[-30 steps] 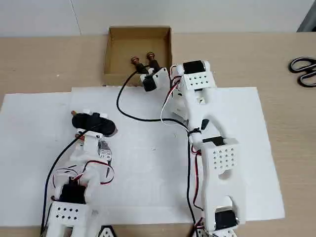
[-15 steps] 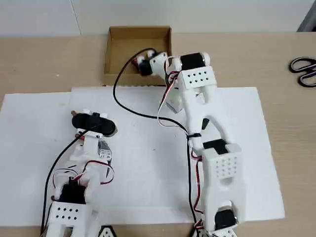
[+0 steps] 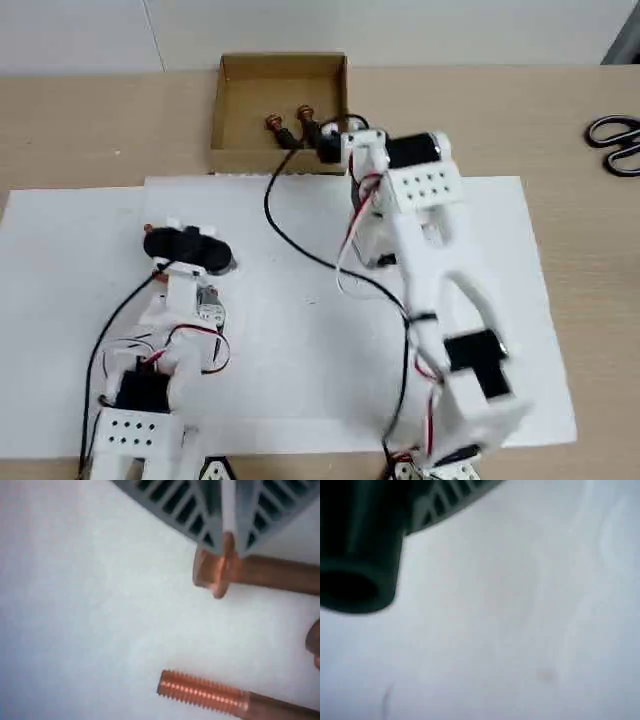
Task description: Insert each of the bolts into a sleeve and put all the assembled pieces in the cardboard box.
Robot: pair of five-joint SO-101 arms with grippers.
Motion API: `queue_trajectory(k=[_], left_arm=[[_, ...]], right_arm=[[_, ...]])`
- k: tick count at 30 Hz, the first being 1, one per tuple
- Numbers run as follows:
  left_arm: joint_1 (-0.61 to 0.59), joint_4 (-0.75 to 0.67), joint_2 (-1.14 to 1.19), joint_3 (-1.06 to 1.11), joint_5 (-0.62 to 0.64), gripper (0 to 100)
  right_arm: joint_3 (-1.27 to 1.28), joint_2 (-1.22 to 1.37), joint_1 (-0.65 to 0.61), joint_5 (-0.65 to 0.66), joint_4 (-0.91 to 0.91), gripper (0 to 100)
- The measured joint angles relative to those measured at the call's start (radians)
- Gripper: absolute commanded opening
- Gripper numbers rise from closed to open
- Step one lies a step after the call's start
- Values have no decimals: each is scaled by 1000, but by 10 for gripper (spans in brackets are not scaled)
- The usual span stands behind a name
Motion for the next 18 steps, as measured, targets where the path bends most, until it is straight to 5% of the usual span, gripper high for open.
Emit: queue_trajectory(k=[9,18], left_arm=[[-77,129,25,-204,12,101],[-83,296,431,-565,57,102]], right_arm=[[361,-336,83,-21,-2,3],[502,-463,196,-23,-2,3]])
